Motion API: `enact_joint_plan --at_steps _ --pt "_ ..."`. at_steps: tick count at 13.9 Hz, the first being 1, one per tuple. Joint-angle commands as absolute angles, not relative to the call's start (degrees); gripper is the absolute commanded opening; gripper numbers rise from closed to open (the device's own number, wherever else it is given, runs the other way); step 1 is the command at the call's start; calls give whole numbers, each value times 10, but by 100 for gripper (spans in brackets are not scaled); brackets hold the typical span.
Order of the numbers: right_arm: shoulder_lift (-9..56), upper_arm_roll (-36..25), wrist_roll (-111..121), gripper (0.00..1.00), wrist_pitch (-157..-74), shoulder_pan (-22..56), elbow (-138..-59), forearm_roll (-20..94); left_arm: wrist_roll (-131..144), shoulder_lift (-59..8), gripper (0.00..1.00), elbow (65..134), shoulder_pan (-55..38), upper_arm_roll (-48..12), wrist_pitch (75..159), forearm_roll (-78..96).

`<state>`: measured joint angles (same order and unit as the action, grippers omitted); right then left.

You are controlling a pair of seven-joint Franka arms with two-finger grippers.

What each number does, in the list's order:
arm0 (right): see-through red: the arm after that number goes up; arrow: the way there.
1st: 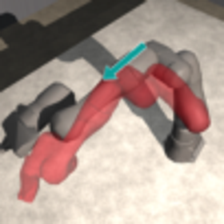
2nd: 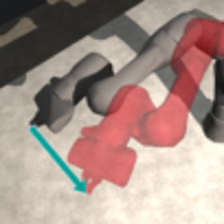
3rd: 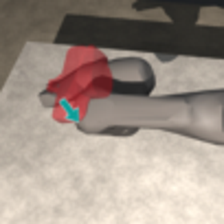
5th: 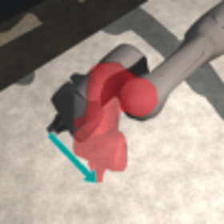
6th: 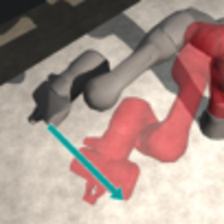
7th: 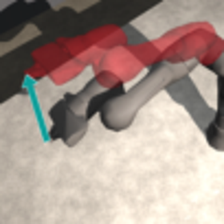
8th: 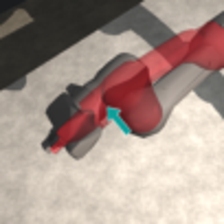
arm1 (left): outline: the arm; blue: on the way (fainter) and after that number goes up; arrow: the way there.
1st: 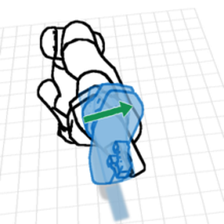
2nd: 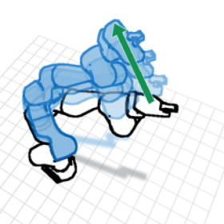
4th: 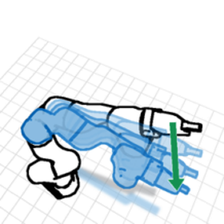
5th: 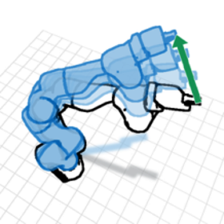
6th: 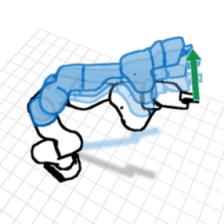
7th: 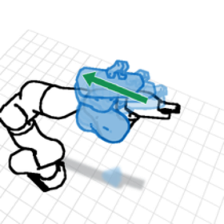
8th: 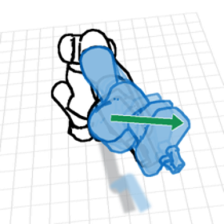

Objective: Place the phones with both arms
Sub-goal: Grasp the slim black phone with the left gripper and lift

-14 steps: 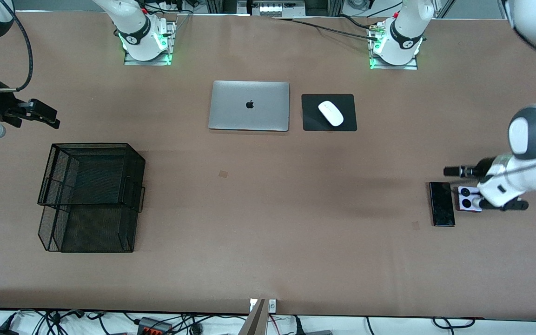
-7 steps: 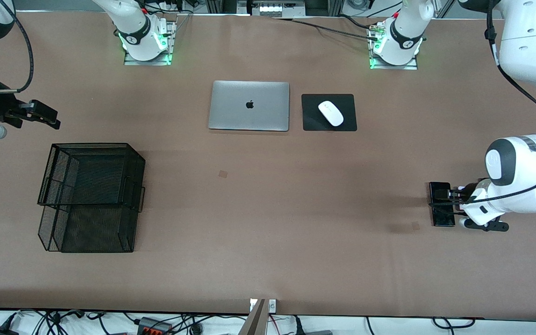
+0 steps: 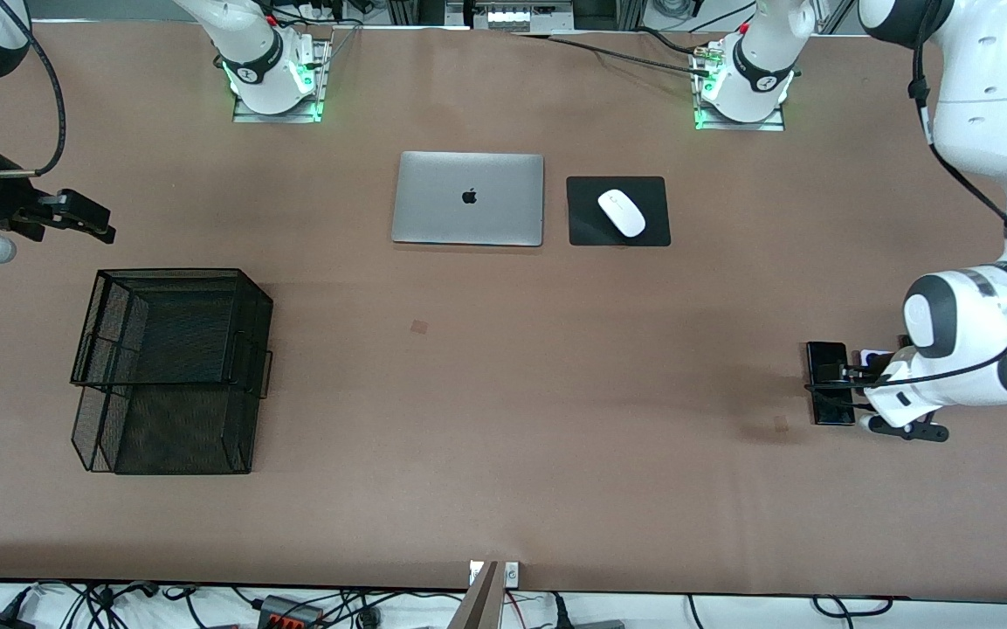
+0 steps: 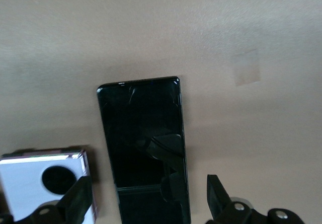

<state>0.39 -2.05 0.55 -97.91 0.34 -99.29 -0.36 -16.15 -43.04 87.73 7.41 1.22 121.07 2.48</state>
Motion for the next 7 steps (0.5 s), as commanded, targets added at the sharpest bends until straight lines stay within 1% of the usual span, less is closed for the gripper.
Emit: enact_joint_plan --at_steps 1,7 --pt "-3 -19 11 100 -984 2 -1001 -7 -176 -454 100 867 82 5 1230 24" --pt "-4 -19 11 100 -983 2 -1001 -7 -184 -465 100 867 91 1 1236 25"
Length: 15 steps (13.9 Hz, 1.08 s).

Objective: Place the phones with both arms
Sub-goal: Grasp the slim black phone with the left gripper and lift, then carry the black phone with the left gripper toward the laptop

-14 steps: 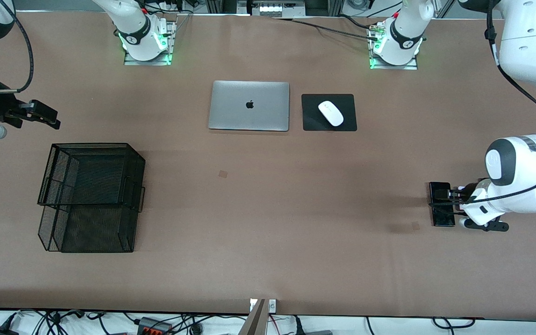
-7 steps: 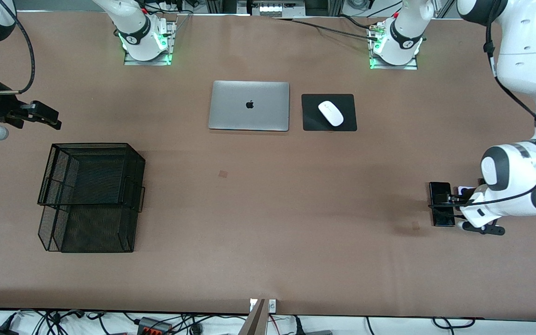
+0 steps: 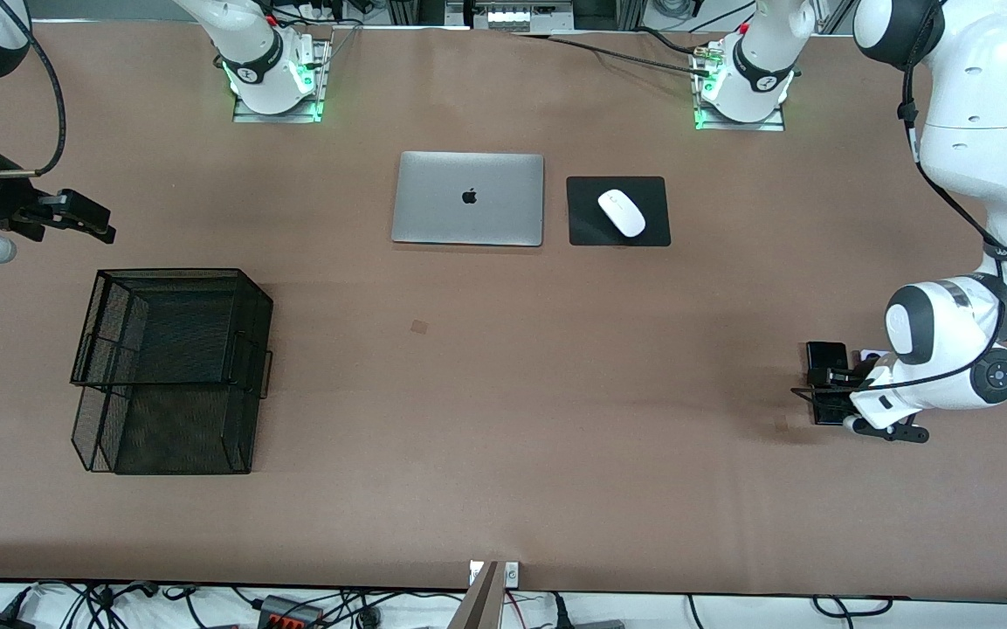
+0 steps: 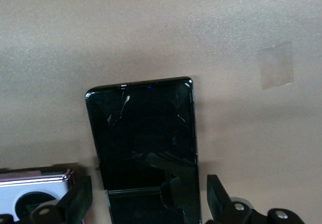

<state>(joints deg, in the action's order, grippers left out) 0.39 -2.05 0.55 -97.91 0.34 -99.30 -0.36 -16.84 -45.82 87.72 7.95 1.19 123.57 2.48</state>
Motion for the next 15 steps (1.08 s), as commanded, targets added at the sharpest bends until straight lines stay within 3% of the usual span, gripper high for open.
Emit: enact_joint_plan --at_steps 1,2,4,7,10,15 --pt "-4 -19 11 100 -983 1 -1001 -7 -184 -465 100 867 92 0 1236 25" --pt "-4 -19 11 100 -983 1 -1001 -7 -184 -466 97 867 93 -3 1236 25" --pt "-3 -19 11 100 -983 1 -1001 -7 -185 -466 71 867 92 -3 1235 25" --pt "-3 -19 11 100 -983 1 -1001 -7 -177 -464 47 865 91 -10 1226 28" --pt "-1 -19 11 100 -983 2 -1002 -7 -110 -451 43 856 75 -25 1153 33" --pt "1 -19 11 100 -985 1 -1002 -7 98 -410 44 824 -34 -42 1035 110"
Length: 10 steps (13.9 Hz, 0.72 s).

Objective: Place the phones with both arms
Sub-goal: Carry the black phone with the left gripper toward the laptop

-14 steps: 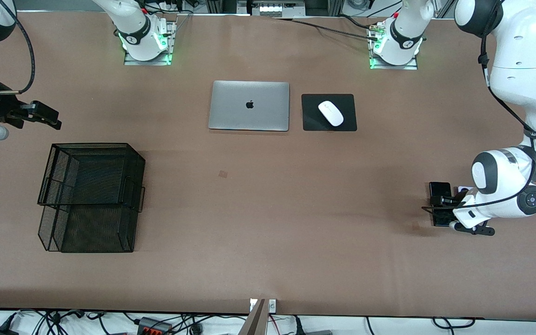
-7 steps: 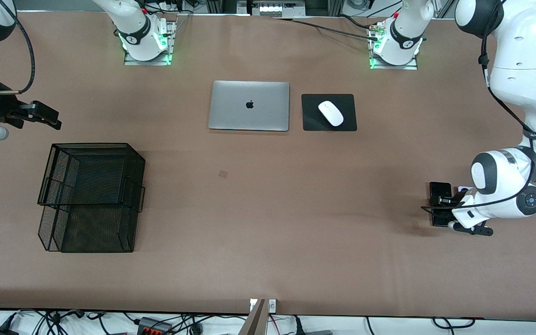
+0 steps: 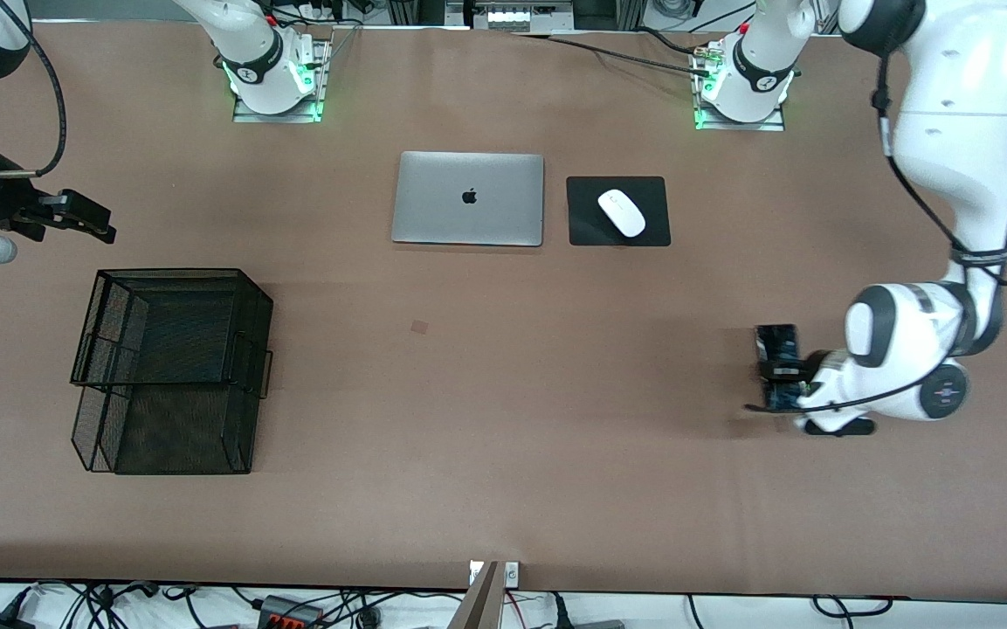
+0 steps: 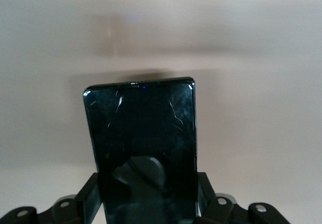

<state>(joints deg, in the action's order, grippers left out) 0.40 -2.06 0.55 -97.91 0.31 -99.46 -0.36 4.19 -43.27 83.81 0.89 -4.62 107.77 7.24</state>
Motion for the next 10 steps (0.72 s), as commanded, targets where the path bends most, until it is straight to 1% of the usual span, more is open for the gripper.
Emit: enact_joint_plan --at_steps 1,4,5,6,8,9,10 --pt "2 -20 11 100 -985 1 -1002 -7 134 -410 44 807 -70 -42 1026 139" --pt "5 -20 11 100 -988 -1 -1002 -7 306 -419 42 771 -173 -42 1030 183" --pt "6 -21 11 100 -991 -1 -1002 -7 351 -434 41 748 -203 -40 1040 183" --pt "7 -22 11 100 -991 -1 -1002 -7 370 -445 41 727 -221 -38 1048 184" --pt "10 -23 11 100 -991 -1 -1001 -7 380 -451 42 717 -244 -36 1067 203" --pt "11 -23 11 100 -991 -2 -1001 -7 395 -451 42 716 -251 -33 1088 247" --pt "11 -23 11 100 -991 -2 -1001 -7 405 -451 41 714 -269 -26 1127 271"
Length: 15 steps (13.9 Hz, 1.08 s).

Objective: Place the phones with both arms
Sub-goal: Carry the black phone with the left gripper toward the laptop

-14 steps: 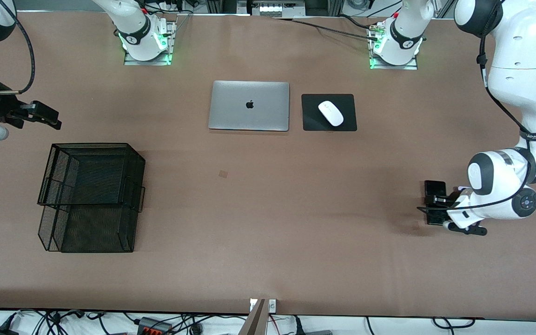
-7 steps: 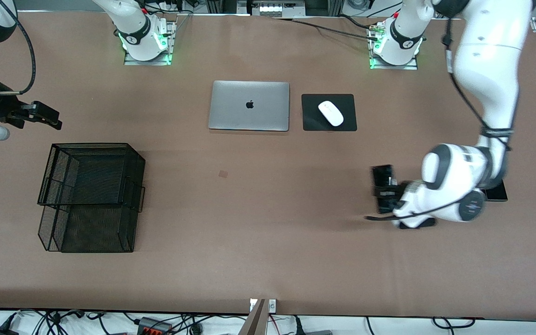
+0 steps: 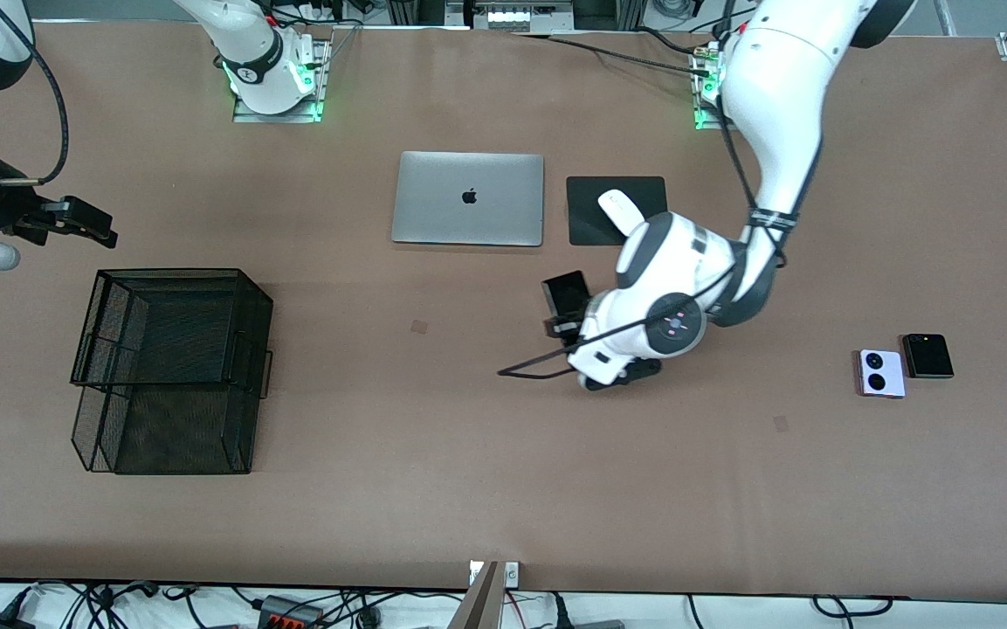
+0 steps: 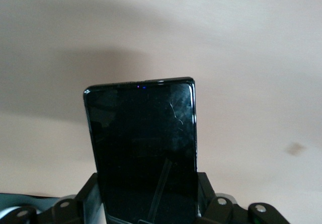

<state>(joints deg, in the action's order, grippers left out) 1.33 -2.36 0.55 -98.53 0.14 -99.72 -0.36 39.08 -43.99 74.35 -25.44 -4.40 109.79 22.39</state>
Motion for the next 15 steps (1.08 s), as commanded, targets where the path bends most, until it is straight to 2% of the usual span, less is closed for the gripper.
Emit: enact_joint_plan --at_steps 1,4,5,6,11,15 --pt "11 -23 11 100 -991 -1 -1000 -7 409 -452 38 714 -283 -19 1163 278" --pt "11 -23 11 100 -991 -1 -1000 -7 389 -475 34 708 -353 -5 1274 264" --pt "11 -23 11 100 -992 -2 -1000 -7 369 -489 33 696 -396 29 1294 258" --pt "15 -23 11 100 -992 -2 -998 -7 357 -501 33 687 -427 65 1295 260" --pt "21 -24 11 100 -996 -3 -998 -7 334 -556 33 623 -503 119 1300 258" --pt "30 -24 11 100 -1000 -3 -998 -7 350 -610 33 574 -527 126 1338 260"
